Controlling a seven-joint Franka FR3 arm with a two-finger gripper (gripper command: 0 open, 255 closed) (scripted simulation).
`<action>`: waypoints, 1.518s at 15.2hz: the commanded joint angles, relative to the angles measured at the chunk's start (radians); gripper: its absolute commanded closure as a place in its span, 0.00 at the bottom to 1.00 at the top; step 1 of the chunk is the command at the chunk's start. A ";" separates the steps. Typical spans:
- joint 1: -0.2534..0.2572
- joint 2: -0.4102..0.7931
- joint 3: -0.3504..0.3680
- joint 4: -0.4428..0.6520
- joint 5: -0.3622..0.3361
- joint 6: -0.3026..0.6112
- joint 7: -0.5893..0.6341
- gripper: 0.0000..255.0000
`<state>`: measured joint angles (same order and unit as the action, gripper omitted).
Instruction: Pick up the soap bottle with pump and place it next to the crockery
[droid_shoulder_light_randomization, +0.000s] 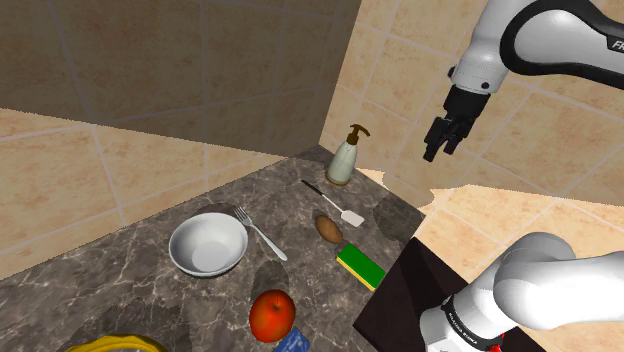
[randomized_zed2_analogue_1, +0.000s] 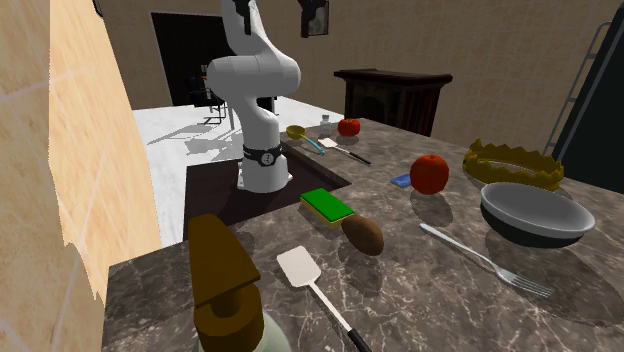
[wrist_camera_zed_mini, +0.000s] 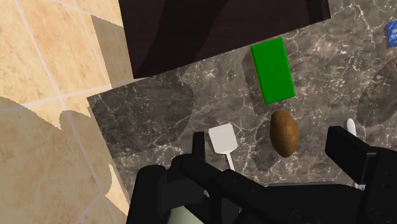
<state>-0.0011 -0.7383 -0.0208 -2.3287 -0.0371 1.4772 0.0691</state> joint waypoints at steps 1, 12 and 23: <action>0.000 0.000 0.000 0.000 0.000 0.000 0.000 0.00; -0.022 0.393 -0.075 0.188 -0.027 0.220 -0.073 0.00; -0.049 0.811 -0.128 0.536 0.011 0.304 -0.154 0.00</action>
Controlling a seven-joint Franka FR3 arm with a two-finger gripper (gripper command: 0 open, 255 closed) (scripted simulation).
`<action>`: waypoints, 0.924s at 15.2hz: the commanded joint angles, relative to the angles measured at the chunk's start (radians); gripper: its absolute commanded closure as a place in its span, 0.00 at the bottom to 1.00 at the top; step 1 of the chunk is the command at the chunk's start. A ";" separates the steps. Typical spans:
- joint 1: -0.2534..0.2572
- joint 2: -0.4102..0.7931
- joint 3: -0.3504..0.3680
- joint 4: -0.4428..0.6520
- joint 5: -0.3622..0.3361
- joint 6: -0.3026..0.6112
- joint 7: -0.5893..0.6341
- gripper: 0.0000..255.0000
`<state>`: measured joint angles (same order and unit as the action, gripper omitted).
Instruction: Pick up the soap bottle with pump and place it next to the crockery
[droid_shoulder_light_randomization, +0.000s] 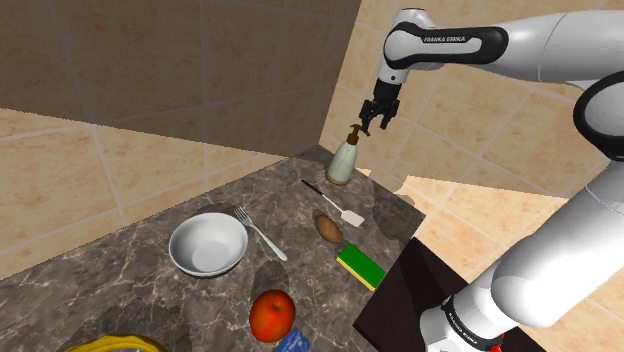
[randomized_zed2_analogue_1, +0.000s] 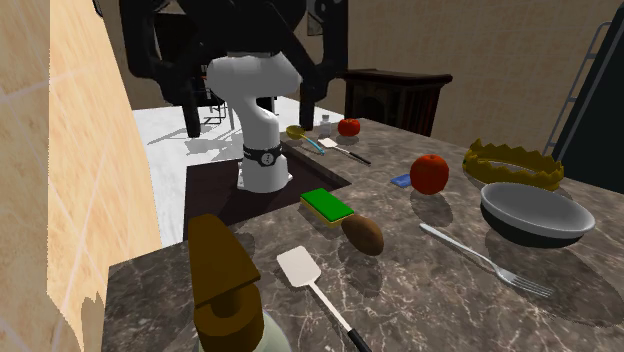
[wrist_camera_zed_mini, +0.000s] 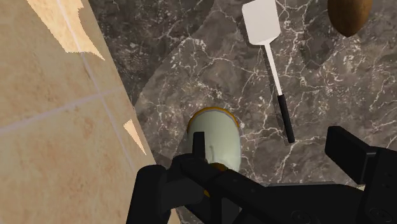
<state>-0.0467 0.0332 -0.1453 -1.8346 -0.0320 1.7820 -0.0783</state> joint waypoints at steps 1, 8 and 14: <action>-0.007 0.080 -0.006 0.083 0.012 0.000 -0.014 0.00; -0.048 0.371 -0.015 0.423 0.058 -0.044 -0.057 0.00; -0.047 0.371 -0.014 0.342 0.058 0.037 -0.058 0.00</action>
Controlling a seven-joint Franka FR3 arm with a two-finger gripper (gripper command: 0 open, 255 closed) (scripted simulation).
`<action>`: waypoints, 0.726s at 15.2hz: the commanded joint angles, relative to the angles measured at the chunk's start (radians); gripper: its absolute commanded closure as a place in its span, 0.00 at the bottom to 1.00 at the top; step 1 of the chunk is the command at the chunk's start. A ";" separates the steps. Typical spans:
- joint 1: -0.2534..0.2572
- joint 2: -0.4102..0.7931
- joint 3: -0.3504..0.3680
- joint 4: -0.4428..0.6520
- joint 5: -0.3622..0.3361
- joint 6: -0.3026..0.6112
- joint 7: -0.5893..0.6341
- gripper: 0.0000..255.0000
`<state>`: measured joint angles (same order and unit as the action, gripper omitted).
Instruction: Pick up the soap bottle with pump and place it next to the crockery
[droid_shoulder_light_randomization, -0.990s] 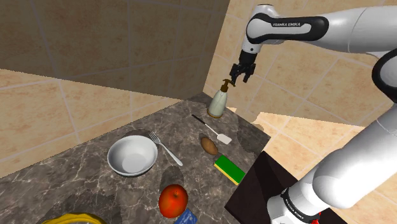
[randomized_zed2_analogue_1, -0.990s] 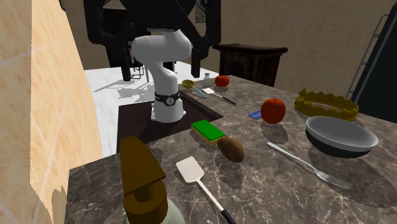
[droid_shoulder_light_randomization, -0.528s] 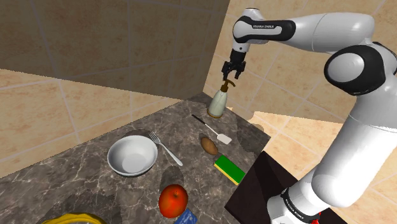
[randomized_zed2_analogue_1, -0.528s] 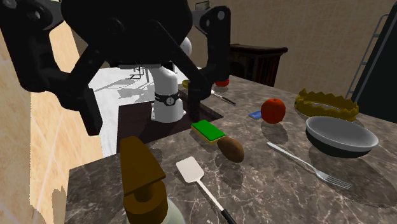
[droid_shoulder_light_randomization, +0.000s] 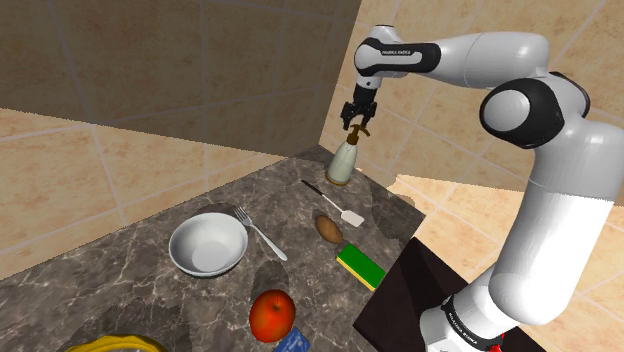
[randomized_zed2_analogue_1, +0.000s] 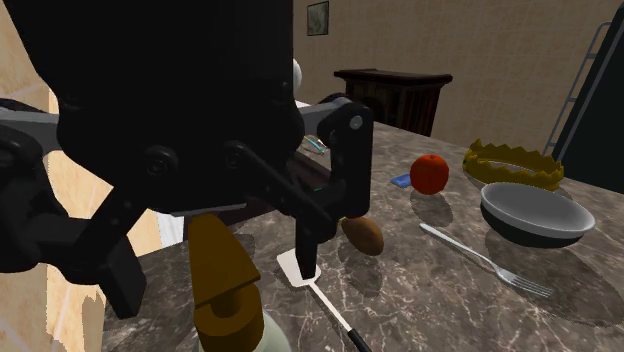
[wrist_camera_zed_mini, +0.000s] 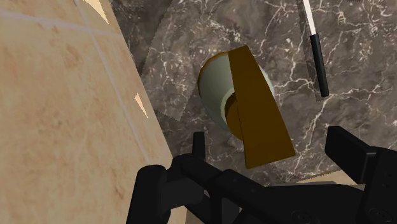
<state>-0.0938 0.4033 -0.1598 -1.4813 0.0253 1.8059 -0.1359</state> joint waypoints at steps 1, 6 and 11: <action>0.000 0.001 0.000 -0.024 0.000 0.026 0.000 0.00; 0.000 0.002 0.000 -0.031 0.001 0.033 0.000 0.00; 0.000 0.002 0.000 -0.030 0.001 0.033 0.000 1.00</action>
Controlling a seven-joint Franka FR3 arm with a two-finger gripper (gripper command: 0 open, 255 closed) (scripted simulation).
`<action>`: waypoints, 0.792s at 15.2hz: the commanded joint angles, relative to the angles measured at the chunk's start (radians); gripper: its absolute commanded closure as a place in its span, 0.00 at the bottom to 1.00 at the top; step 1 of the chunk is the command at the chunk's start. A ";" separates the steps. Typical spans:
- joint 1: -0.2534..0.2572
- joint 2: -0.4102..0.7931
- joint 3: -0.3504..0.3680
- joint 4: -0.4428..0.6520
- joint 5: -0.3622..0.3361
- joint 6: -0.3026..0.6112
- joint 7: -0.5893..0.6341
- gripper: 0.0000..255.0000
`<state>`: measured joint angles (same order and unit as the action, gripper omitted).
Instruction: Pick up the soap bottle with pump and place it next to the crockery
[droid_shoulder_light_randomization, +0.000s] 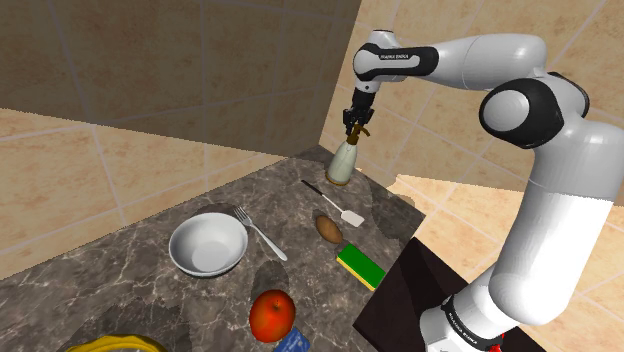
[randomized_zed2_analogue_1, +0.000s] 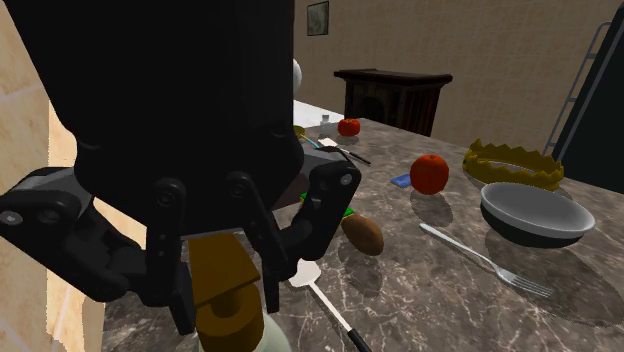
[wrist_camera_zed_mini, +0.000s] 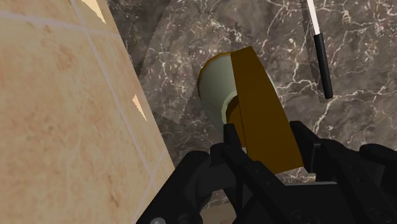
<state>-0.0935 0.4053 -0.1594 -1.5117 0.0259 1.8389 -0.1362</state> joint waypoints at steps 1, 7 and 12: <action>0.000 0.000 0.000 0.000 0.000 0.000 0.000 1.00; 0.000 0.000 0.000 0.000 0.000 0.000 0.000 1.00; -0.001 -0.008 -0.001 0.042 -0.001 -0.050 0.000 1.00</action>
<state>-0.0944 0.4005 -0.1602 -1.4769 0.0251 1.7989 -0.1371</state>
